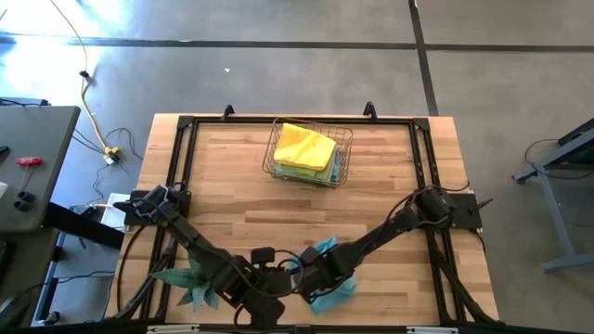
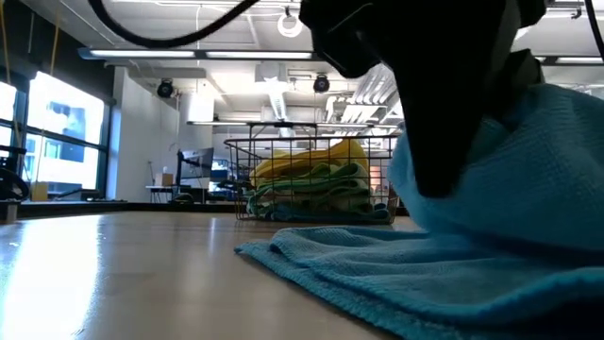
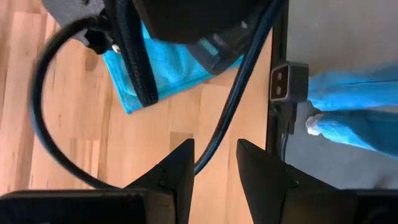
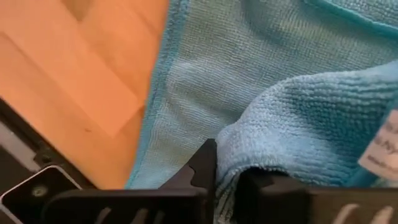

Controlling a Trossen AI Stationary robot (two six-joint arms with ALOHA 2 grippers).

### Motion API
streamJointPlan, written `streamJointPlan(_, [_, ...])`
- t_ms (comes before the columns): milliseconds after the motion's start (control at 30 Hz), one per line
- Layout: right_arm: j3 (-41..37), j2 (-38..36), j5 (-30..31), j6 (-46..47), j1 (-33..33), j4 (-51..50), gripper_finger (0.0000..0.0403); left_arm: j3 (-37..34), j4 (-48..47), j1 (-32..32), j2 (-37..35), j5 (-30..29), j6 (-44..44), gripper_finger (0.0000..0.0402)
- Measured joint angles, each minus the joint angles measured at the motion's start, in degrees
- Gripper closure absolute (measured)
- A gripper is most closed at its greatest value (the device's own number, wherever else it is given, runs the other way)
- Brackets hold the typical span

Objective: Fold microfiber towels
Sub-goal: Fold the blue towel

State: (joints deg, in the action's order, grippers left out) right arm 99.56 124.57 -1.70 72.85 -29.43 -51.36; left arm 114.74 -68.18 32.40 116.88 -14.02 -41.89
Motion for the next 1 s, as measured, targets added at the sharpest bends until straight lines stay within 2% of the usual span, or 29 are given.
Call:
streamJointPlan(367, [1.62, 0.00, 3.39, -5.05, -1.01, 4.62, 0.0346, 0.00, -5.97, 1.49, -0.44, 1.57, -0.87, 0.0291])
streamJointPlan(533, [1.62, 0.00, 1.92, -7.52, -0.98, 8.98, 0.0308, 0.00, -6.32, 1.66, -0.77, 1.62, 0.35, 0.0291])
streamJointPlan(800, [1.62, -1.24, -0.54, -24.01, -0.98, 17.55, 0.0242, 0.00, -12.20, 2.63, -0.76, 4.06, 0.99, 0.0291])
streamJointPlan(900, [1.62, -2.44, 1.42, -28.75, -0.88, 16.31, 0.0236, 0.02, -13.18, 3.49, -0.76, 3.98, 0.12, 0.0291])
streamJointPlan(1000, [1.60, -2.97, 5.17, -28.51, -0.62, 13.32, 0.0236, 0.02, -12.97, 4.04, -0.76, 3.90, -0.66, 0.0291])
